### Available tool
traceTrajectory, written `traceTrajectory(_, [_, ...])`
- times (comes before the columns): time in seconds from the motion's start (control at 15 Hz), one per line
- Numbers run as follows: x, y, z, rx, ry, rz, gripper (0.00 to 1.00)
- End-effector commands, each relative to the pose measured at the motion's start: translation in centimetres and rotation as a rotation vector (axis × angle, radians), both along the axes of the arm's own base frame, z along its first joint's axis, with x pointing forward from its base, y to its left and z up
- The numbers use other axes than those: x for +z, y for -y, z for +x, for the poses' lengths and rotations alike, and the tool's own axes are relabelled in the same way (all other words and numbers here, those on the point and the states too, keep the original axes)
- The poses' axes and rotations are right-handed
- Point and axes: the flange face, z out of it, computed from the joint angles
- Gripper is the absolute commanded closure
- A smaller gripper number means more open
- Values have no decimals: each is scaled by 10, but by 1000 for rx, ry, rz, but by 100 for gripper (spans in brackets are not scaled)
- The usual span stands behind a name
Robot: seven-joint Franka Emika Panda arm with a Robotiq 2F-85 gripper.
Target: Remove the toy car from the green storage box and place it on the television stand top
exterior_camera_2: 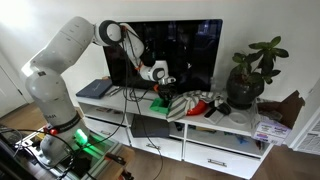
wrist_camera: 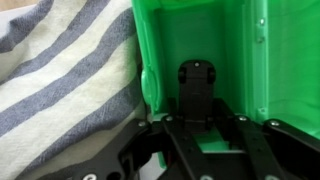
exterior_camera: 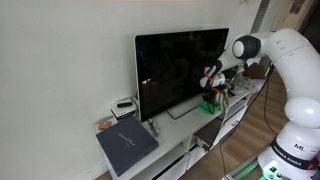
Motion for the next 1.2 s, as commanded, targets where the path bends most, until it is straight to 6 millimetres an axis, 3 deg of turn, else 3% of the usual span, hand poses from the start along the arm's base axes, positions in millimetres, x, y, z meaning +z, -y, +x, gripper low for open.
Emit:
traceTrajectory(0.0, [-17, -5, 5, 9, -28, -19, 57])
traceTrajectory(0.13, [-19, -7, 6, 15, -35, -21, 62])
traceTrajectory(0.2, [-19, -8, 6, 18, -41, -21, 70])
traceTrajectory(0.27, [-19, -10, 6, 19, -45, -19, 87])
traceTrajectory(0.33, [-19, -10, 7, 20, -49, -19, 90])
traceTrajectory(0.67, [-11, -7, 5, 18, -48, -13, 90])
traceTrajectory(1.13, [9, -2, -12, 6, -58, 11, 90])
